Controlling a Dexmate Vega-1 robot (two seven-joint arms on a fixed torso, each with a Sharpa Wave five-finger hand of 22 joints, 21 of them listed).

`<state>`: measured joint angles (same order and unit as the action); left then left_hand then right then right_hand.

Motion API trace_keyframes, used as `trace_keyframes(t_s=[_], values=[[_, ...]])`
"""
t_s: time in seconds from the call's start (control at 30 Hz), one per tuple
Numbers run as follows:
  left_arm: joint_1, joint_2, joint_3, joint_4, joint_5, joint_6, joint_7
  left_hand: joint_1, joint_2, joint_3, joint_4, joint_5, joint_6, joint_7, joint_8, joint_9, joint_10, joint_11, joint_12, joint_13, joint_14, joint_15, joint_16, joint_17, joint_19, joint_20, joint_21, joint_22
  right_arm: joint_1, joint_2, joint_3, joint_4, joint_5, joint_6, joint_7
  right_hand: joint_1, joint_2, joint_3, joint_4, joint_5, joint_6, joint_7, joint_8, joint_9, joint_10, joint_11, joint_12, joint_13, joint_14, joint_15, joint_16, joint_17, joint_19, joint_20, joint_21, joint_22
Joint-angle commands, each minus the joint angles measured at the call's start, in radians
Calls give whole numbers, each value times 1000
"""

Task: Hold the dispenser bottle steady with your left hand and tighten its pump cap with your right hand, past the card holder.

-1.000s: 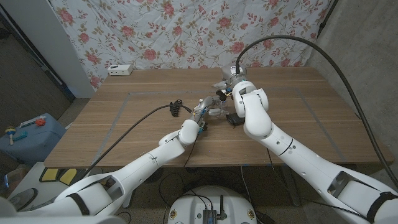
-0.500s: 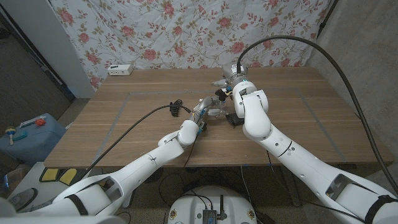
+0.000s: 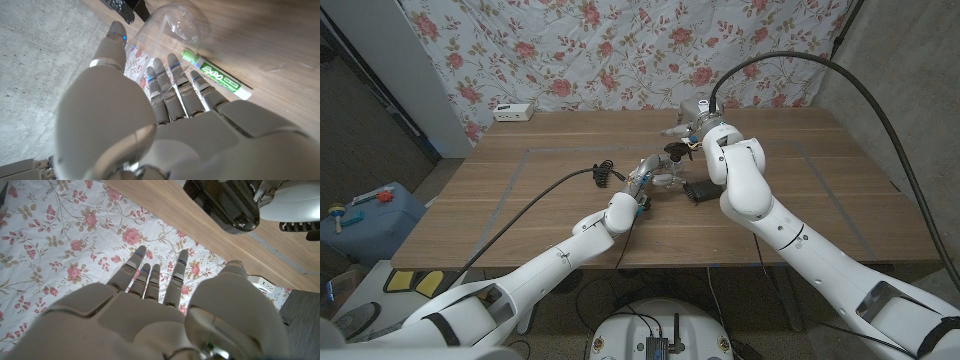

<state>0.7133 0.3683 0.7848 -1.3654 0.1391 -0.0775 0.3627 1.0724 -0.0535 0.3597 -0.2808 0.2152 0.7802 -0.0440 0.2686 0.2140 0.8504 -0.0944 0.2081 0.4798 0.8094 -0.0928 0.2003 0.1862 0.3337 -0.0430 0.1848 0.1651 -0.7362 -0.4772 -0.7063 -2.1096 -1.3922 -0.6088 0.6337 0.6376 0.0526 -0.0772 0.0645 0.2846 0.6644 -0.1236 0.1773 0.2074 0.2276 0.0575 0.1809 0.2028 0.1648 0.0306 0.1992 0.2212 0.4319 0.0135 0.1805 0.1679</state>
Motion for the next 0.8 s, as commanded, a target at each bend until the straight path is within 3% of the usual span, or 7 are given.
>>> trace_keyframes(t_s=[0.03, 0.17, 0.37, 0.47, 0.53, 0.67, 0.8], values=[[-3, 1, -3, 7, 0, -6, 1, -143, 174, 123, 133, -4, 183, -11, 3, 1, 5, -4, 9, 4, 7, -49, 4, 1, 0, -41, 4, 3, 20, -61, 29, -64, 83, 39, 105, 16, -4, -3, -14, -3, -58, -3, -1, 4, -43, 0, -4, 3, -43, 13, -13, 1, -34, 6, -6, 2], [-4, 0, -2, 8, 1, -6, 1, -144, 173, 124, 133, -3, 182, -13, 3, 1, 5, -7, 8, 5, 7, -50, 3, 0, 0, -42, 4, 3, 40, -71, 27, -74, 90, 41, 172, 23, -6, -4, -23, 0, -127, -11, -1, 6, -104, -3, -5, 4, -94, 32, -15, 1, -74, 16, -6, 2], [-6, -3, -1, 9, 2, -4, 1, -146, 174, 125, 134, -3, 179, -8, 2, 1, 4, -6, 8, 5, 7, -50, 2, 0, 0, -41, 4, 3, 73, -68, 10, -76, 67, 35, 285, 16, -10, -10, -29, 3, -241, 17, -3, 8, -189, 20, -5, 5, -166, 67, -17, 0, -133, 37, -6, 2], [-7, -4, 0, 9, 3, -2, 1, -150, 175, 124, 136, -3, 179, -8, 2, 1, 4, -7, 8, 5, 7, -50, 3, 1, 0, -40, 4, 3, 74, -67, 8, -76, 63, 36, 294, 24, -12, -9, -37, 5, -275, -1, -1, 9, -219, 17, -4, 5, -181, 71, -14, -2, -151, 47, -5, 2], [-7, -4, 0, 9, 3, 0, 1, -150, 174, 124, 135, -3, 179, -11, 2, 1, 5, -8, 8, 5, 7, -50, 2, 0, 0, -40, 4, 3, 74, -67, 8, -77, 60, 36, 301, 30, -14, -8, -42, 7, -275, -7, 5, 9, -223, 18, -1, 5, -184, 72, -13, -4, -156, 48, -4, 2], [-8, -6, 1, 10, 3, 1, 2, -151, 174, 125, 135, -2, 180, -13, 2, 1, 7, -8, 9, 6, 8, -51, 2, 0, 0, -40, 4, 3, 71, -56, 0, -74, 30, 23, 317, 15, -16, -15, -38, 8, -236, 42, 27, 10, -222, 22, 8, 5, -186, 72, -6, -2, -158, 49, 2, 2], [-10, -9, 2, 14, 2, 2, 1, -154, 177, 125, 137, -2, 177, -15, 1, 1, 6, -7, 9, 6, 8, -52, 2, 1, -1, -39, 4, 3, 60, -42, -12, -65, -23, 10, 311, 10, -16, -17, -39, 10, -173, 53, 52, 11, -190, 25, 24, 4, -168, 67, 5, -4, -141, 39, 10, 2]])
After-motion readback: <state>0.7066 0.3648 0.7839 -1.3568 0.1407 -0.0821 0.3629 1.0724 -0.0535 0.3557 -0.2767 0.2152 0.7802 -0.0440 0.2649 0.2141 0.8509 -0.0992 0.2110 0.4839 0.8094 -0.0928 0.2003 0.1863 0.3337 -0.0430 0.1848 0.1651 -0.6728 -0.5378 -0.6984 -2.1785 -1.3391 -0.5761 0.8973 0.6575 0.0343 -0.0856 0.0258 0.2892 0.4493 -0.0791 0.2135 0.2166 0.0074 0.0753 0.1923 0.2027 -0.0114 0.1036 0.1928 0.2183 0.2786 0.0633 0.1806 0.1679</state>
